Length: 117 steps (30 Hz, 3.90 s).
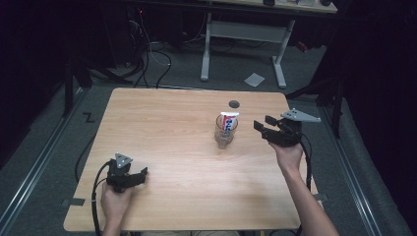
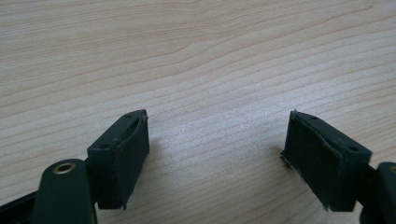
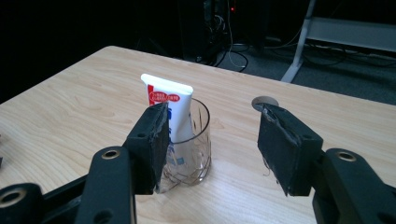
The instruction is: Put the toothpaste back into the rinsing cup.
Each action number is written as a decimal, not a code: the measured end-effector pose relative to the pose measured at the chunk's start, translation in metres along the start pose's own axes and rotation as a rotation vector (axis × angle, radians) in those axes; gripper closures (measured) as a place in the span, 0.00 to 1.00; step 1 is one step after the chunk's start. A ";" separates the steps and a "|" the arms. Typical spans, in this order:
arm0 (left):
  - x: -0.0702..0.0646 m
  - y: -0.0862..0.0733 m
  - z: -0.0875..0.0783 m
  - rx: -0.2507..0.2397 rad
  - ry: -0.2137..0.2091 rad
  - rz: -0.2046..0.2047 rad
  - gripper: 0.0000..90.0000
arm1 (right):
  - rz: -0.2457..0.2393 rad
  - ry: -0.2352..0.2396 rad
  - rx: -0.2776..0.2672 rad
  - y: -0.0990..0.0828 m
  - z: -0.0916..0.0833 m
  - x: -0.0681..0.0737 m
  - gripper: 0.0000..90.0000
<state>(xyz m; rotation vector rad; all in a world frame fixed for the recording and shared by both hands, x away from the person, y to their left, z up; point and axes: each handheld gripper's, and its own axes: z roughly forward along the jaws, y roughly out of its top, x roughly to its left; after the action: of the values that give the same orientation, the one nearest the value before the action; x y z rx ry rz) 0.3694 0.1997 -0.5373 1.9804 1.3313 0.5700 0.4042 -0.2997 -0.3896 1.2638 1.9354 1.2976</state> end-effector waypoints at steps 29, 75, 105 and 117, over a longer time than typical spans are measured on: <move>0.000 0.000 0.000 0.001 0.000 0.000 0.25 | 0.071 -0.030 -0.035 -0.041 -0.030 -0.018 0.49; 0.000 0.000 0.000 0.001 0.001 0.001 0.25 | 0.130 -0.082 0.059 -0.105 -0.019 -0.027 0.53; 0.000 0.000 0.000 0.000 0.002 0.001 0.25 | 0.100 -0.138 0.201 -0.123 0.022 -0.030 0.52; 0.000 0.000 0.000 0.000 0.002 0.001 0.25 | 0.115 -0.177 0.240 -0.136 0.027 -0.036 0.52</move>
<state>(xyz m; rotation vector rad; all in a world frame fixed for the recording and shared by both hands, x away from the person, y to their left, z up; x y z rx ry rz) 0.3694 0.1996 -0.5373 1.9812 1.3321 0.5727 0.3838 -0.3359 -0.5272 1.5716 1.9587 0.9888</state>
